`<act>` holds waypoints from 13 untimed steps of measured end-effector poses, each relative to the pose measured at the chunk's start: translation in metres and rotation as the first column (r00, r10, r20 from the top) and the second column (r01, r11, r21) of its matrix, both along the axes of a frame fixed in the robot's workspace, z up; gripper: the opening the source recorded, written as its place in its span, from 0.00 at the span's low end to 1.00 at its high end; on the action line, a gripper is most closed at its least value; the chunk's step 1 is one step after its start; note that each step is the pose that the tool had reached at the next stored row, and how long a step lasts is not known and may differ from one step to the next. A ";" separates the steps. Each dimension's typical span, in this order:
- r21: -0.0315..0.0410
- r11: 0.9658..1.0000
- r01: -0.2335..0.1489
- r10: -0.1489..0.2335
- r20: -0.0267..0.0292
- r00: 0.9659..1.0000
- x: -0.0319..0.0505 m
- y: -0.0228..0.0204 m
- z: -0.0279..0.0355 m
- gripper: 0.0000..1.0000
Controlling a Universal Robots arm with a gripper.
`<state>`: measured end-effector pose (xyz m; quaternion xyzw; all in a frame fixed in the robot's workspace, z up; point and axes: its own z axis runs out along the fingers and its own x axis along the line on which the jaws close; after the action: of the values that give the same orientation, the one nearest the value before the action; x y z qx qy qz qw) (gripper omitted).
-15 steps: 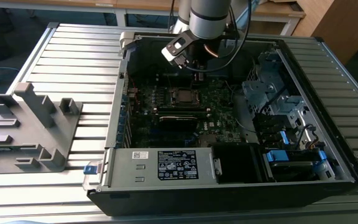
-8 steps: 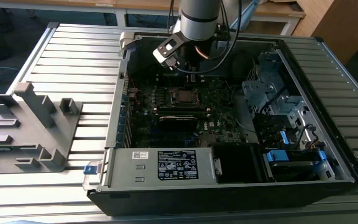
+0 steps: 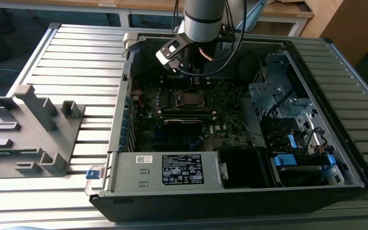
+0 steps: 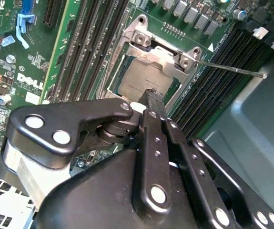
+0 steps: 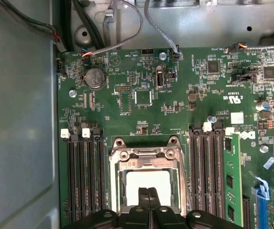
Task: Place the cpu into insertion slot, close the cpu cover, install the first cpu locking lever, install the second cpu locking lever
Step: 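Close the cpu cover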
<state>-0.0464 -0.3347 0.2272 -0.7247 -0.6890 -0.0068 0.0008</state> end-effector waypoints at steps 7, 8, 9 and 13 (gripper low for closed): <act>0.000 1.000 0.000 0.000 0.000 1.000 -0.0007 -0.0001 0.0001 0.10; 0.000 1.000 0.000 0.000 0.000 1.000 -0.0007 0.0000 0.0001 0.10; 0.000 1.000 0.000 0.000 0.000 1.000 -0.0011 0.0000 0.0001 0.10; 0.000 1.000 0.000 0.000 0.000 1.000 -0.0015 0.0000 0.0001 0.10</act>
<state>-0.0479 -0.3347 0.2272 -0.7248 -0.6890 -0.0067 0.0008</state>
